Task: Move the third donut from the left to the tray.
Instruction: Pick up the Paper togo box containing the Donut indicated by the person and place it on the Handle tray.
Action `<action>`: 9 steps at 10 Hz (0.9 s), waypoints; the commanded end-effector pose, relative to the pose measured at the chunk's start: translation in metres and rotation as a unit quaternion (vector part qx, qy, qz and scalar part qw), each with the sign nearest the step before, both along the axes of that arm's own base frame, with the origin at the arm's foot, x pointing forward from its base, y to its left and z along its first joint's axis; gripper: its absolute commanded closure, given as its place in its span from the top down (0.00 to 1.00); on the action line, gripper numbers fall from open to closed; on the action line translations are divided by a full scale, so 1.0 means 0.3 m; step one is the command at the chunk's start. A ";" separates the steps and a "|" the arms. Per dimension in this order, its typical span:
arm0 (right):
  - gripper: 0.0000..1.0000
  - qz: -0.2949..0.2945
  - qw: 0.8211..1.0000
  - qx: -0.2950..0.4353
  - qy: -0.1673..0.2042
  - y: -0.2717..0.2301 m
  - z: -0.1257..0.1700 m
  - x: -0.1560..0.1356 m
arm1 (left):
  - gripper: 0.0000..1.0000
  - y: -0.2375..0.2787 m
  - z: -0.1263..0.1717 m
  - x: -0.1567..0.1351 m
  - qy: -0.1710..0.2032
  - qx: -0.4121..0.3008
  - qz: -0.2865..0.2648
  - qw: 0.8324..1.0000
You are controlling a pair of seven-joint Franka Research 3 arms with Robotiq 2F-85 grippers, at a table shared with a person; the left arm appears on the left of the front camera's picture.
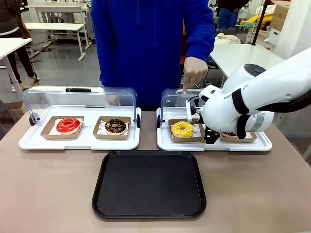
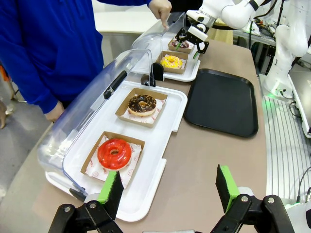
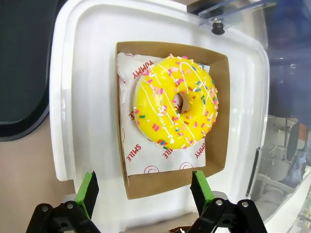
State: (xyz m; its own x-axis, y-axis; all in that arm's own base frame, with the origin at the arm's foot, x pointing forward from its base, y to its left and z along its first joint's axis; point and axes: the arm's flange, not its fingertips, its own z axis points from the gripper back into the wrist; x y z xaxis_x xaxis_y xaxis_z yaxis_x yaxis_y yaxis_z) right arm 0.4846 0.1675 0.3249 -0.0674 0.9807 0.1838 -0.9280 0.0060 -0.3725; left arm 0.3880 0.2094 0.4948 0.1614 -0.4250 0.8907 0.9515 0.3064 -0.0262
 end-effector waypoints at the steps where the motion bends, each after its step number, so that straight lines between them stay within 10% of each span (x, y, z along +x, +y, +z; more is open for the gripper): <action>1: 1.00 -0.017 1.000 -0.009 -0.004 0.039 -0.003 0.039 | 1.00 -0.003 0.005 -0.006 -0.004 -0.001 -0.008 1.000; 6: 1.00 -0.018 1.000 -0.020 0.007 0.061 -0.030 0.066 | 1.00 -0.003 0.005 -0.006 -0.004 -0.001 -0.008 1.000; 7: 0.43 -0.017 0.999 -0.025 0.011 0.062 -0.030 0.064 | 1.00 -0.003 0.005 -0.006 -0.004 -0.001 -0.008 1.000; 8: 0.43 -0.018 0.999 -0.029 0.019 0.062 -0.029 0.062 | 1.00 -0.003 0.005 -0.006 -0.004 -0.001 -0.008 1.000; 9: 0.00 -0.019 0.999 -0.034 0.023 0.058 -0.032 0.062 | 1.00 -0.003 0.005 -0.006 -0.004 -0.001 -0.008 1.000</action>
